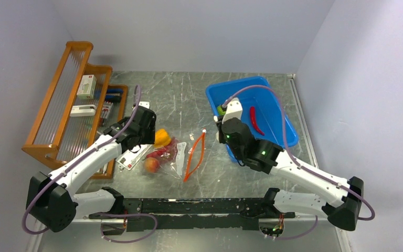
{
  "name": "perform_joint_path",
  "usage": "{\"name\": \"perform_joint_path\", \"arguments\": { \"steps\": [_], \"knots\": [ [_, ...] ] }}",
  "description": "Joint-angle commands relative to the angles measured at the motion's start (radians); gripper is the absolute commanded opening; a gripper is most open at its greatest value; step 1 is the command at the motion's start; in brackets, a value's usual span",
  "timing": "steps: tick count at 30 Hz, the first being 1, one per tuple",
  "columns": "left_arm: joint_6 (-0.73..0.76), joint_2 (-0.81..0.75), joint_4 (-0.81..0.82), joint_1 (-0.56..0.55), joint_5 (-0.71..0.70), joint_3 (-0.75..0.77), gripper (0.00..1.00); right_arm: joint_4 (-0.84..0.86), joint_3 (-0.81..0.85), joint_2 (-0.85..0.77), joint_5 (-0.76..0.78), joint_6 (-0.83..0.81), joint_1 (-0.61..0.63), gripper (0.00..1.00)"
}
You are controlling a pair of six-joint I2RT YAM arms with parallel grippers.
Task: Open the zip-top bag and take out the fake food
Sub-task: Place the fake vegetable in the bin.
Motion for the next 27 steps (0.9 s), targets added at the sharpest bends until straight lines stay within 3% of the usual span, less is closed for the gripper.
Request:
{"name": "perform_joint_path", "arguments": {
  "steps": [1, 5, 9, 11, 16, 23, 27],
  "knots": [
    [0.002, -0.020, 0.006, 0.006, 0.000, -0.004, 0.76, -0.037, -0.008, -0.063, 0.241, -0.045, -0.016, 0.13],
    [-0.009, -0.057, 0.008, 0.005, -0.016, -0.012, 0.89, -0.080, -0.025, -0.082, 0.243, -0.030, -0.099, 0.13],
    [-0.020, -0.076, -0.001, 0.007, -0.041, -0.008, 0.92, -0.099, -0.054, -0.074, 0.094, 0.007, -0.284, 0.13],
    [-0.029, -0.093, -0.006, 0.006, -0.064, -0.007, 0.99, -0.102, -0.067, -0.058, 0.010, 0.026, -0.374, 0.13],
    [-0.053, -0.143, -0.015, 0.007, -0.126, -0.007, 0.99, -0.115, -0.095, 0.027, -0.125, 0.051, -0.503, 0.13],
    [-0.045, -0.194, 0.011, 0.007, -0.138, -0.022, 0.99, -0.180, -0.075, 0.154, -0.066, 0.053, -0.610, 0.14],
    [-0.035, -0.186, 0.015, 0.006, -0.127, -0.022, 0.99, -0.124, -0.096, 0.188, -0.156, 0.049, -0.741, 0.15]
  ]
}}
